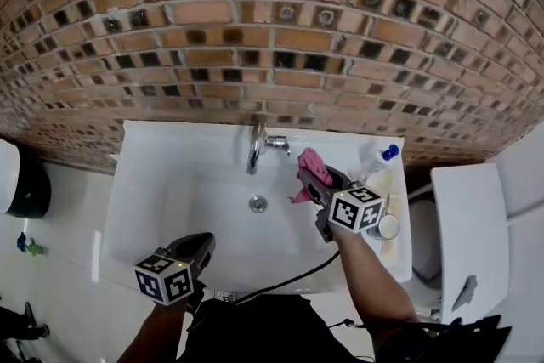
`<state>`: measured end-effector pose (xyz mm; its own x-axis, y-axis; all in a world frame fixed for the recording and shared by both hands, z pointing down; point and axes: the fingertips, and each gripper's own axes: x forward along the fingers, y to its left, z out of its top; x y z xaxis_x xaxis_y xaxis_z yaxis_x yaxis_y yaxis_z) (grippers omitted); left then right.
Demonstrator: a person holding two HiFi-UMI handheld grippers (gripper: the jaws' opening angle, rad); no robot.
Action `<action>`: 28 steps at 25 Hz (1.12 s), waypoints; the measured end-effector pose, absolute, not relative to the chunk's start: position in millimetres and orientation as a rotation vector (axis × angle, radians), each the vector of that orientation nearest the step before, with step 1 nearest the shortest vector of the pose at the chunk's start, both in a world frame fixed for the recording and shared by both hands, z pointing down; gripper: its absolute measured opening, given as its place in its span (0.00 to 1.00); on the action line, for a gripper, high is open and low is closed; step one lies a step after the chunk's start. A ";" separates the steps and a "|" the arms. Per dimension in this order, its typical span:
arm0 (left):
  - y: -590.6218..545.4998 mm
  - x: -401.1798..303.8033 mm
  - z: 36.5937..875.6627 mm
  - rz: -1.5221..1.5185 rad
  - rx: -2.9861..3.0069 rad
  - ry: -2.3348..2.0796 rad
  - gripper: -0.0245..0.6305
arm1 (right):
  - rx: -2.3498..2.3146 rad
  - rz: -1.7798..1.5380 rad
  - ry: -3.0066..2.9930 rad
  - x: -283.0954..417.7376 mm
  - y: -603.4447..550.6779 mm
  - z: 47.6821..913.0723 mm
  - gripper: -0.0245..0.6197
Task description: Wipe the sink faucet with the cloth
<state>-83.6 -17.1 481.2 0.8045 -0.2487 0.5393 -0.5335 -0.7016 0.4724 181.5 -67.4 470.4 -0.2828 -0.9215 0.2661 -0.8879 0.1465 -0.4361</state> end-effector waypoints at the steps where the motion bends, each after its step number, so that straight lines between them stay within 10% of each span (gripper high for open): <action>1: -16.3 -77.9 485.4 0.601 2.339 -0.589 0.04 | -1.839 -0.844 2.342 187.2 -74.8 483.4 0.25; 28: -17.5 -5.2 531.8 0.754 2.160 -0.717 0.04 | -1.573 -1.120 2.507 211.4 -182.5 589.7 0.24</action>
